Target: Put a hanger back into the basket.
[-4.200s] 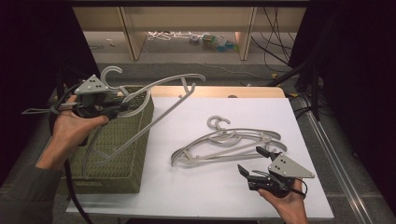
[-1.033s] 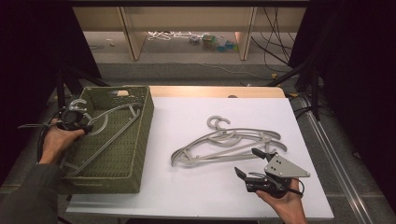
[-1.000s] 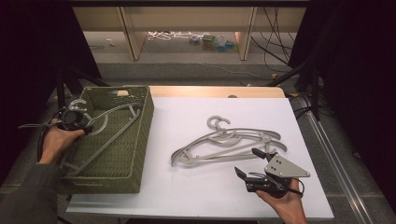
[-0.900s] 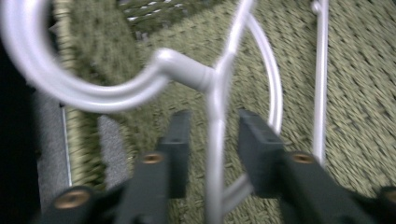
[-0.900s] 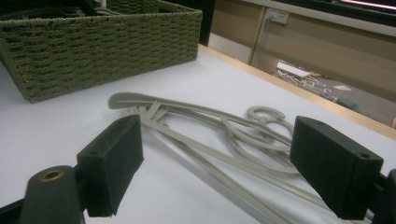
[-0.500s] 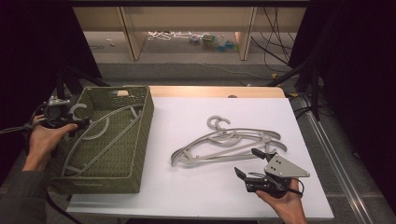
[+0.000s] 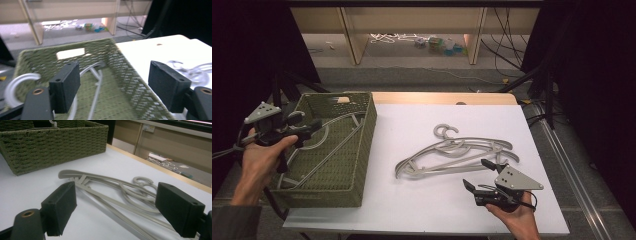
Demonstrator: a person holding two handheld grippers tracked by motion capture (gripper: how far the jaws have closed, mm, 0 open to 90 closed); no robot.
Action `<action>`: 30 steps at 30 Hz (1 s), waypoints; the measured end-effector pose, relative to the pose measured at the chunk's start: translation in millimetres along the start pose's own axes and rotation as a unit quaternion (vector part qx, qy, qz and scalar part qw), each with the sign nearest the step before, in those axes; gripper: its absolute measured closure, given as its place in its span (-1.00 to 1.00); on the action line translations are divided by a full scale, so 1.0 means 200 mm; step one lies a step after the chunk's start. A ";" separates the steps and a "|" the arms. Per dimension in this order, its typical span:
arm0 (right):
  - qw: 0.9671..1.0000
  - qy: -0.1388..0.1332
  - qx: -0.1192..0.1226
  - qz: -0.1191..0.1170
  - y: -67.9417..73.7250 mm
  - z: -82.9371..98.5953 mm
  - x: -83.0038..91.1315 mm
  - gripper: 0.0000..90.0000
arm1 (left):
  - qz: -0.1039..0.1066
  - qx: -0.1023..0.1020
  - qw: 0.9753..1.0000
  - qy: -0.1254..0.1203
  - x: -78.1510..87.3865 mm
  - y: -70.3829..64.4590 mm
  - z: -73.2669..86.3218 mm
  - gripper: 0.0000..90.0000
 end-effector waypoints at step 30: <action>1.000 0.005 -0.019 -0.013 0.01 0.04 -0.02 -0.64 | 0.117 -0.034 0.988 -0.096 0.05 -0.82 0.11 -0.50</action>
Point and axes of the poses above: each handheld gripper's, and its own axes: x roughly backward along the jaws, z roughly out of its underside, y roughly to its left, the point moved 9 cm from there along -x, roughly forward along the jaws, and after that the axes turned 13 degrees about -x, right-handed, at the moved point
